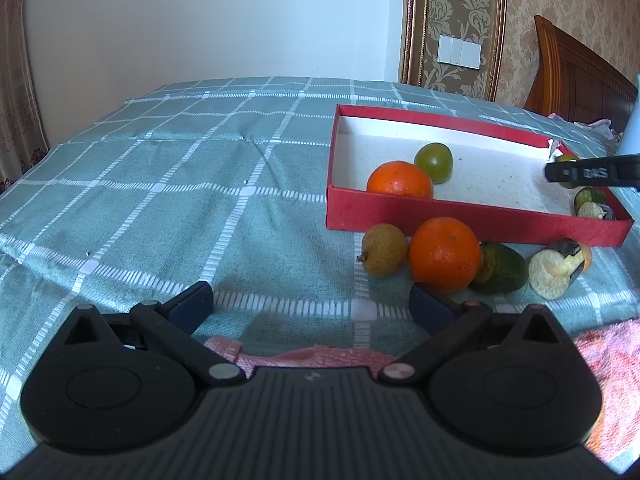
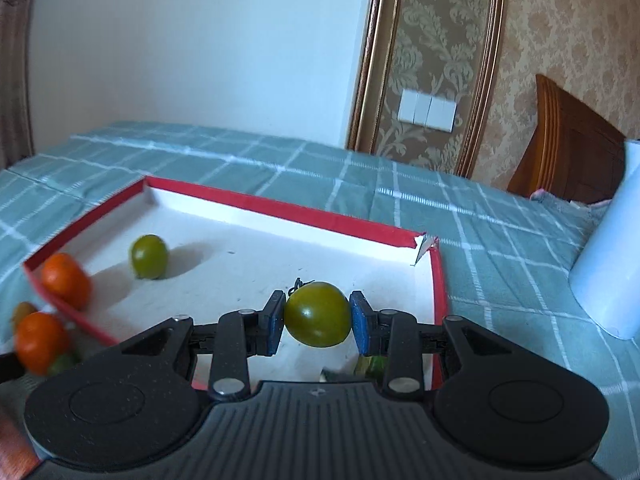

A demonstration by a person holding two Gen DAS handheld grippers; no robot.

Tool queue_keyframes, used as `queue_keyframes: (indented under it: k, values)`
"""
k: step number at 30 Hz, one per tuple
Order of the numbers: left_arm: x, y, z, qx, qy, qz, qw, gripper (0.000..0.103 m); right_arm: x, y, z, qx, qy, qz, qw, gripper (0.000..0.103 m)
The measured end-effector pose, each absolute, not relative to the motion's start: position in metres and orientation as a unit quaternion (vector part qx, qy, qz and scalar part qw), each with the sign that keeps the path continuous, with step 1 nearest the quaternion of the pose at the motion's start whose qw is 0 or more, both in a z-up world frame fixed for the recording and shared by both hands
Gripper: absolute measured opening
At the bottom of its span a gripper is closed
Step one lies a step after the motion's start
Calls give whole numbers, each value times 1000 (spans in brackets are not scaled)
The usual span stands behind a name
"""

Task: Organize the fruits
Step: 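Carry the dark green tomato into the tray with the right tool and release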

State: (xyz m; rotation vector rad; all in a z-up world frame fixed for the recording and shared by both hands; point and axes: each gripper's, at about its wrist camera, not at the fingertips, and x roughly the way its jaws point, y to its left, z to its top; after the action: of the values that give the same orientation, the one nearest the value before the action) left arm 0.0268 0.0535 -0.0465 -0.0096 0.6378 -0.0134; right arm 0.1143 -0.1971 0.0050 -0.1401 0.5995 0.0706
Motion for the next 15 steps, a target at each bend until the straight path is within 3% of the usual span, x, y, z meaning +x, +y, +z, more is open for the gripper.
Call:
queue_keyframes:
  k: [7, 15]
  values:
    - [27, 54, -47, -4, 314, -7, 949, 103, 152, -200, -12, -53, 337, 18, 940, 34]
    - [27, 54, -47, -4, 314, -6, 949, 103, 163, -198, -15, -57, 332, -3, 942, 34]
